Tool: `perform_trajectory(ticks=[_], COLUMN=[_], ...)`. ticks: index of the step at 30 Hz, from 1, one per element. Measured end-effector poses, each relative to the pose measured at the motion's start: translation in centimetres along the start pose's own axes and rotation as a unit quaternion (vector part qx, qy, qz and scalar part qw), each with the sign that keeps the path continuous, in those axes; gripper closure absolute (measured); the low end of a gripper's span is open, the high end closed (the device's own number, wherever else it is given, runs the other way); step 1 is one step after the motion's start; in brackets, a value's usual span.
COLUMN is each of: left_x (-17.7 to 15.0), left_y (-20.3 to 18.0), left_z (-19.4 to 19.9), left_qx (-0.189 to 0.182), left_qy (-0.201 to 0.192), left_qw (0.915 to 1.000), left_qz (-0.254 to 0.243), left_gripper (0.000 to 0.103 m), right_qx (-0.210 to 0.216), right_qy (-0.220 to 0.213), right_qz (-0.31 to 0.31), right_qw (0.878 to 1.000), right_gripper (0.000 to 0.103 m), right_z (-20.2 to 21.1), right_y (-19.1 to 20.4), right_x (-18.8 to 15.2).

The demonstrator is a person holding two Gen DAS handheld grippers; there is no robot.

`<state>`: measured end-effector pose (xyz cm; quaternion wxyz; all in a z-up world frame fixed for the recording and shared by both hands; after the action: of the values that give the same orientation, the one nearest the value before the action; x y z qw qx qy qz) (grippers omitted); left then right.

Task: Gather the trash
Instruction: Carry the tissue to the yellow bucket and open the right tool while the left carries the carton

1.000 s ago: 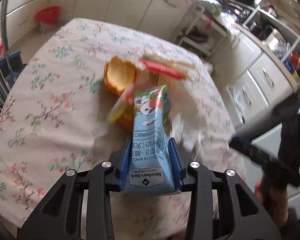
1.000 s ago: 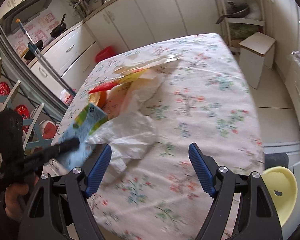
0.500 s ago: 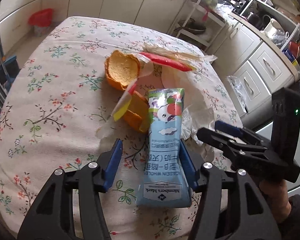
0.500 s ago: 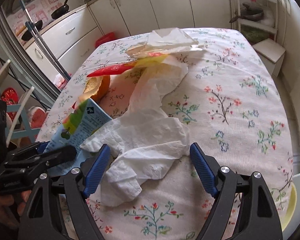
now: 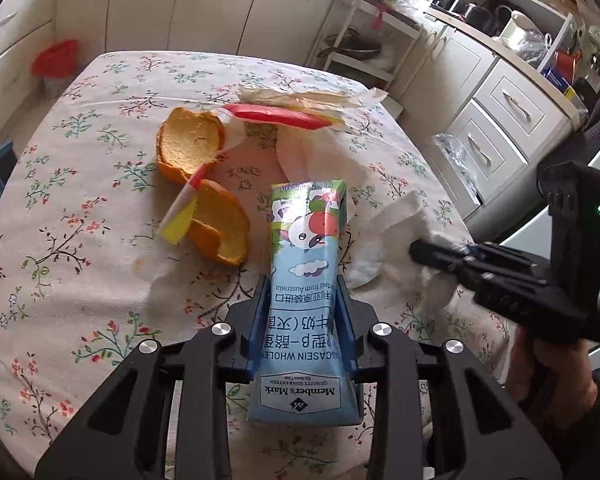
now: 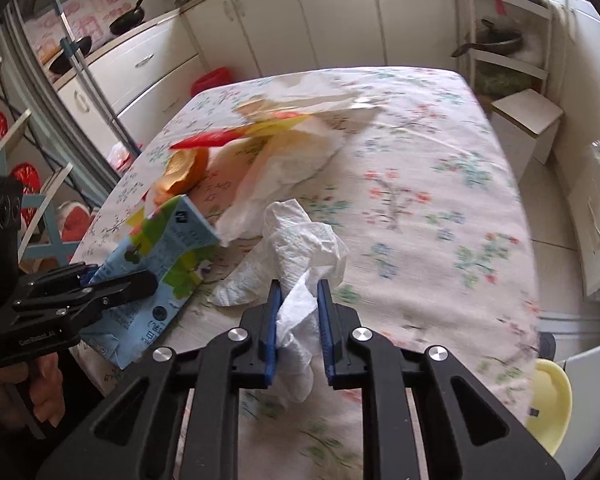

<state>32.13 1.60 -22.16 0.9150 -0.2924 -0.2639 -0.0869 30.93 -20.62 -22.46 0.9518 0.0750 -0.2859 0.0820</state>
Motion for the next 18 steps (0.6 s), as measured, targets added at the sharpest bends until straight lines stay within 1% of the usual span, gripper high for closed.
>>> perform_trajectory(ticks=[6,9,11,16,18], left_x=[-0.3,-0.2,-0.1,0.3,0.5], left_y=[-0.2,-1.1,-1.8,-3.4,-4.0], left_z=[-1.0,-0.7,-0.1,1.2,1.5], left_qx=[0.005,0.005,0.006,0.009,0.009], left_qy=[0.004,-0.016,-0.037,-0.084,-0.094], left_qw=[0.9999,0.9998,0.9992,0.9957,0.9946], left_qz=[0.008,-0.003,-0.016,-0.037,-0.043], left_gripper=[0.072,0.072,0.073,0.073,0.073], right_qx=[0.003,0.01,0.014,0.021,0.018], right_qy=[0.004,-0.002,-0.011,-0.042,-0.056], right_qz=[-0.027,-0.04,-0.044,-0.051,-0.054], right_qw=[1.0,0.999,0.999,0.998,0.997], right_gripper=[0.085,0.085,0.085,0.085,0.085], right_z=[0.5,1.3,1.8,3.4,4.1], right_y=[-2.0,-2.6,-2.6,-2.6,-2.8], right_x=[-0.6,-0.6,-0.6,-0.2,-0.1])
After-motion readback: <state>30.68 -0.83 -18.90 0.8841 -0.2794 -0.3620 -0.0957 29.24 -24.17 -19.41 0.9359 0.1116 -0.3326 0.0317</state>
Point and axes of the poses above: each gripper's, at about its wrist camera, not at the fingertips, and z roughly against the way its jaws point, y to its left, x to its top, the point moved 3 cm from there along -z, roughly the way its jaws point, and after that the axes turned 12 degrees about -x, right-handed, at the moved point
